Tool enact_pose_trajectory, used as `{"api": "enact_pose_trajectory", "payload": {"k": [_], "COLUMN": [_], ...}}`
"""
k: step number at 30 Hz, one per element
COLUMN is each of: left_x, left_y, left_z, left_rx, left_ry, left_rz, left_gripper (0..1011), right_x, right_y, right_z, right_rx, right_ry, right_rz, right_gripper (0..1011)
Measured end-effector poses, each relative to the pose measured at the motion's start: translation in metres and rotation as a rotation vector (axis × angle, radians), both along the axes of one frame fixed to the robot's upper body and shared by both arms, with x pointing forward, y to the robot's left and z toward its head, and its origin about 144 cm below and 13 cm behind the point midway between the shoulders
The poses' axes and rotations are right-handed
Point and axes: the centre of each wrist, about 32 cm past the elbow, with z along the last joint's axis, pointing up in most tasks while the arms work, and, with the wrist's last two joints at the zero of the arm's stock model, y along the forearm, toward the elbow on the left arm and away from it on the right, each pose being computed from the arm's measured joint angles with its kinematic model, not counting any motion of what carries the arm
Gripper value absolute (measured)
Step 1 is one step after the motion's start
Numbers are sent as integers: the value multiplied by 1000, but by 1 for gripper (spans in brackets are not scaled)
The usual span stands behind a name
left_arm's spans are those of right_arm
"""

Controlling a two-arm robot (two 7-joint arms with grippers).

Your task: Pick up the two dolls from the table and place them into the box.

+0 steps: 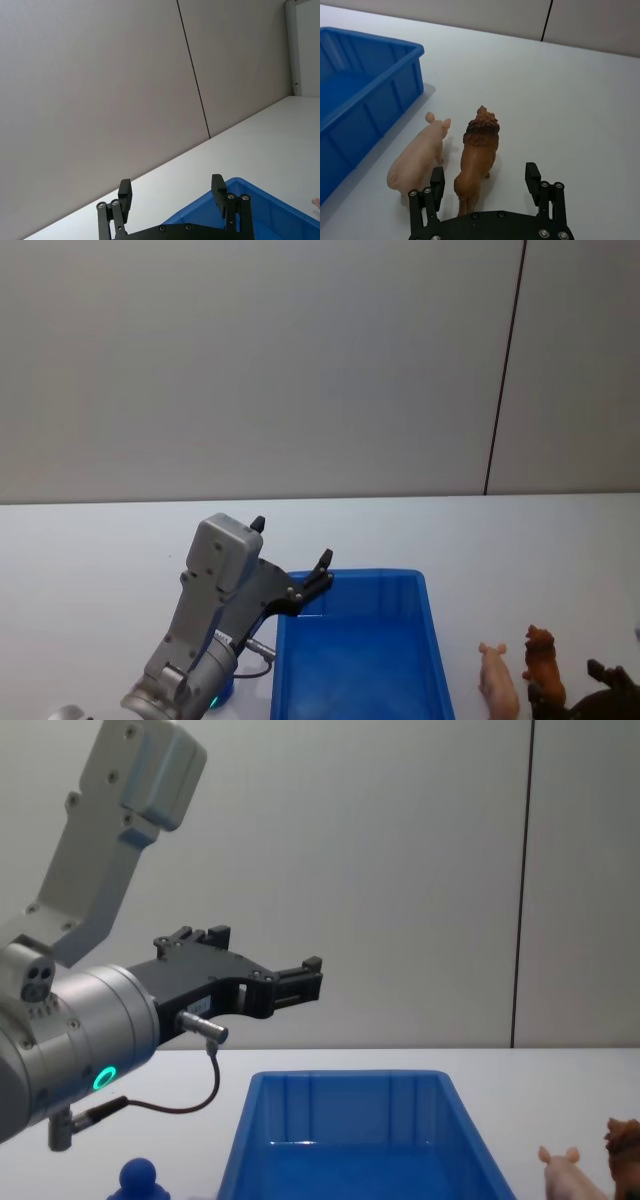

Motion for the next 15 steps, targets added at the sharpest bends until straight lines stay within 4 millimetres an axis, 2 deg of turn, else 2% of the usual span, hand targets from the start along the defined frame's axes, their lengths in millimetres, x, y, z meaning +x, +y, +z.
{"api": "enact_pose_trajectory", "payload": {"k": [6, 9, 12, 13, 15], "left_x": [0, 0, 0, 0, 0], "left_y": [0, 0, 0, 0, 0], "left_z": [0, 0, 0, 0, 0], "left_rx": [0, 0, 0, 0, 0], "left_ry": [0, 0, 0, 0, 0], "left_rz": [0, 0, 0, 0, 0], "left_gripper": [1003, 1003, 1003, 1003, 1003], "right_x": [4, 7, 8, 9, 10], "right_y": [2, 3, 4, 4, 5], "right_z": [-5, -8, -9, -10, -11], "right_rx": [4, 8, 12, 15, 19], "right_ry": [27, 45, 56, 63, 70], "right_rz": [2, 3, 5, 6, 7], "right_gripper": [910, 795, 741, 686, 645]}}
